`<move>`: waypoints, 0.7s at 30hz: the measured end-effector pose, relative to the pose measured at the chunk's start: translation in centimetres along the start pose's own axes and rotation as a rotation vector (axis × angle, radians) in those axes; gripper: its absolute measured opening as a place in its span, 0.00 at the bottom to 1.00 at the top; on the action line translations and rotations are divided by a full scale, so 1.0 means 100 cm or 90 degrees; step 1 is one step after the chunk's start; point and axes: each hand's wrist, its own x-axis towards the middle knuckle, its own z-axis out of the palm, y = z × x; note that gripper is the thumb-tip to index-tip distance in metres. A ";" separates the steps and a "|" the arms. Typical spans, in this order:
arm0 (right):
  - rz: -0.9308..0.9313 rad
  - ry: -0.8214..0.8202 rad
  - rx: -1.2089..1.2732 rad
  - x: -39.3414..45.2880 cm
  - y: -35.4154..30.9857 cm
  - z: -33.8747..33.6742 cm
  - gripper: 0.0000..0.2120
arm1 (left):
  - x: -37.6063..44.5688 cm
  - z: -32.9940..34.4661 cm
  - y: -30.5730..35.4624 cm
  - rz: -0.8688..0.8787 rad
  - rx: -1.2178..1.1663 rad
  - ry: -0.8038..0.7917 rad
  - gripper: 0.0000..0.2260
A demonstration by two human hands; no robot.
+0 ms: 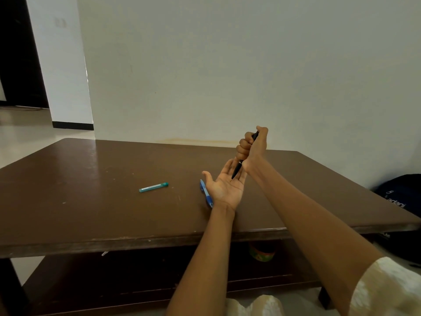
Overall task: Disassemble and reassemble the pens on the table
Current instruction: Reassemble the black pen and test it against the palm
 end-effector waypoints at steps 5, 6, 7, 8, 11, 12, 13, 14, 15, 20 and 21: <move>0.001 -0.004 -0.002 0.000 0.000 0.000 0.22 | 0.000 0.000 0.000 -0.002 0.000 0.004 0.37; 0.001 -0.006 -0.004 -0.001 0.000 0.000 0.22 | 0.000 0.000 -0.001 -0.003 0.000 0.004 0.37; 0.002 -0.008 -0.005 -0.001 0.000 0.000 0.22 | 0.000 0.000 -0.001 -0.003 0.000 0.004 0.37; 0.003 -0.009 -0.007 -0.001 0.000 0.000 0.21 | 0.000 0.000 -0.001 -0.002 0.000 0.004 0.37; 0.006 -0.009 -0.006 -0.001 -0.001 -0.001 0.21 | 0.000 -0.001 -0.001 -0.002 0.002 0.002 0.37; 0.007 -0.009 -0.004 -0.001 -0.001 -0.001 0.21 | 0.000 -0.001 -0.001 -0.003 0.001 0.001 0.37; 0.008 -0.009 -0.004 0.000 -0.001 -0.001 0.21 | 0.001 -0.001 -0.001 -0.003 0.001 0.000 0.37; 0.009 -0.009 -0.005 0.000 -0.001 -0.001 0.21 | 0.001 -0.001 -0.001 -0.002 0.000 -0.002 0.37; 0.009 -0.009 -0.007 0.000 0.000 -0.001 0.21 | 0.001 -0.002 -0.001 -0.001 0.000 -0.003 0.37; 0.005 -0.008 -0.005 0.000 -0.001 -0.002 0.20 | 0.002 -0.002 0.000 0.001 0.000 -0.003 0.37; 0.005 -0.007 -0.003 0.000 -0.001 -0.002 0.21 | 0.002 -0.002 0.000 0.000 0.001 -0.003 0.37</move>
